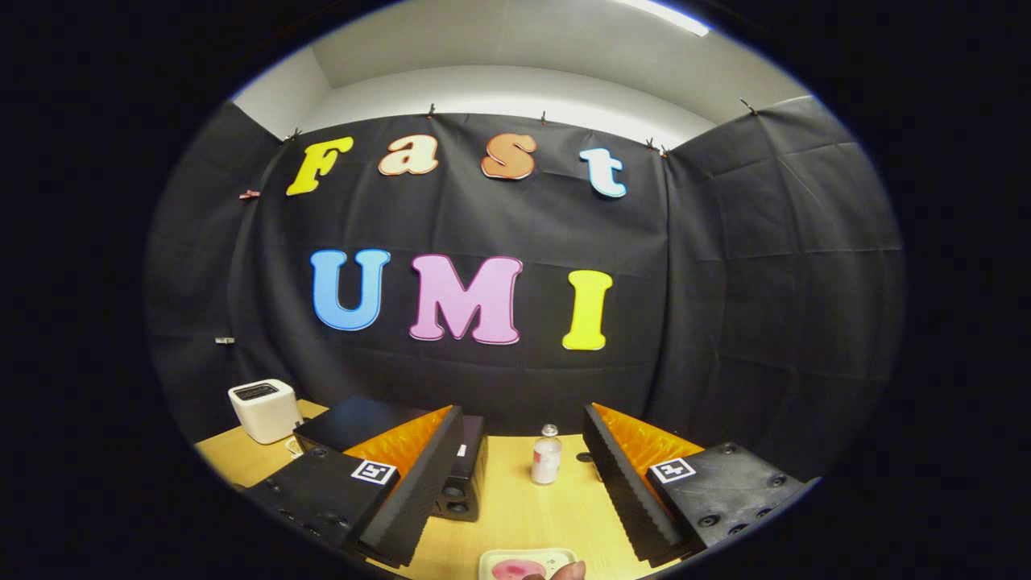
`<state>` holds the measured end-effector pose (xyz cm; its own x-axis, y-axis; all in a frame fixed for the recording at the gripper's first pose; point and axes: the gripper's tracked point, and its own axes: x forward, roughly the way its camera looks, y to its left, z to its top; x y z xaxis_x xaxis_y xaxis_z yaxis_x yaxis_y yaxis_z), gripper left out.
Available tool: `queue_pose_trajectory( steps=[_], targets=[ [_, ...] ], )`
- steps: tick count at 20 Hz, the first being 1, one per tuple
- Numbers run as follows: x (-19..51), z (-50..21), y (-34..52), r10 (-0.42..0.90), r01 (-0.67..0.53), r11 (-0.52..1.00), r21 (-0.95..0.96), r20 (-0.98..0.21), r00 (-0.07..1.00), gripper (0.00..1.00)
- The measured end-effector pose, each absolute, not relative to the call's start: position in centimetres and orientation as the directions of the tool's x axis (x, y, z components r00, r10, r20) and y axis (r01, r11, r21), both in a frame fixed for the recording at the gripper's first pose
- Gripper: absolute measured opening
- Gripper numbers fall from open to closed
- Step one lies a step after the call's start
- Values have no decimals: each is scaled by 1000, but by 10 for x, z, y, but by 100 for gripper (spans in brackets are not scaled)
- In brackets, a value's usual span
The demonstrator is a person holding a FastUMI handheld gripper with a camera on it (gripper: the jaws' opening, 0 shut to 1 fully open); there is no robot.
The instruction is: Open the toaster oven, put the food inside, and close the toaster oven door.
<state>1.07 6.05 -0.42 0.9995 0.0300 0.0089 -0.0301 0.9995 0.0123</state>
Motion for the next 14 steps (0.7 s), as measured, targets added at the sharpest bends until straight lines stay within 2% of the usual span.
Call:
queue_pose_trajectory(
  steps=[8, 14],
  targets=[
    [44, -29, 190, 92, -91, 991, 101, 0, 996, 98],
    [70, -87, 260, 91, -79, 989, 124, -98, 991, 98]
  ],
)
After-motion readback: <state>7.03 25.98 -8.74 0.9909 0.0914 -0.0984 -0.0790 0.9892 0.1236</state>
